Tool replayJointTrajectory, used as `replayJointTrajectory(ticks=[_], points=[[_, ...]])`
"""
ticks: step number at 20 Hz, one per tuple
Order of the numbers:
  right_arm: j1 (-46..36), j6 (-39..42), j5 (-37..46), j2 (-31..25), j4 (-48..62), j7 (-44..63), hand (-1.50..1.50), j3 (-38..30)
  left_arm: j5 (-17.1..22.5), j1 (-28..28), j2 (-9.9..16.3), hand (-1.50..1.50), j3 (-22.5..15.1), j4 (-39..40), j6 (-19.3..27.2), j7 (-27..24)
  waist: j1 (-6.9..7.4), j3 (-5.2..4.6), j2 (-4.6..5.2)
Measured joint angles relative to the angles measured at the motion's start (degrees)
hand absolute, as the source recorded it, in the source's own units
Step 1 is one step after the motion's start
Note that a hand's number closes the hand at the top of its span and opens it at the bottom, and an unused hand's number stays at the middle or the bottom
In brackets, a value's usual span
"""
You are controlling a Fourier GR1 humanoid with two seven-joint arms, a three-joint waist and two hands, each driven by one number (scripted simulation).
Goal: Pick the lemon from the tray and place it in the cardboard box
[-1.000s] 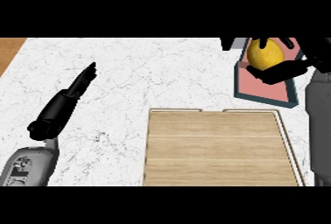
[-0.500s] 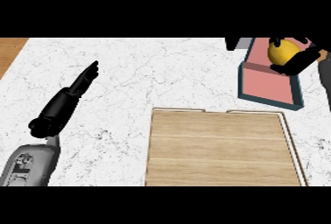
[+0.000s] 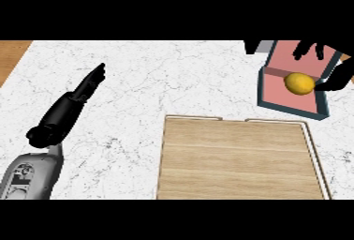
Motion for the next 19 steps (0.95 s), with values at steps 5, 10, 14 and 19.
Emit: replayJointTrajectory(ticks=[5, 10, 14, 19], points=[[-1.88, -2.15, -2.48, -0.16, 5.7, -7.22, -1.5, -1.46, -0.63, 0.74, -0.85, 0.0, -0.65, -0.59, 0.54, 0.28, -0.13, 0.05, -0.02], [-4.92, 0.28, -14.89, 2.05, 10.62, -6.82, -1.5, -12.56, -0.36, 0.71, -0.96, 0.0, -0.44, -1.01, 0.54, 0.58, -0.44, 0.15, -0.17], [-7.78, 4.54, -24.68, 1.99, 16.55, -0.7, -1.5, -22.14, -0.67, 0.62, -1.0, 0.0, -0.49, -0.77, 0.72, 0.6, -0.56, 0.12, -0.09], [-9.74, 7.75, -32.21, -2.23, 22.09, 6.09, -1.5, -30.16, -0.48, 0.63, -0.96, 0.0, -0.77, -1.23, 0.11, 0.41, 0.4, 0.13, 0.47]])
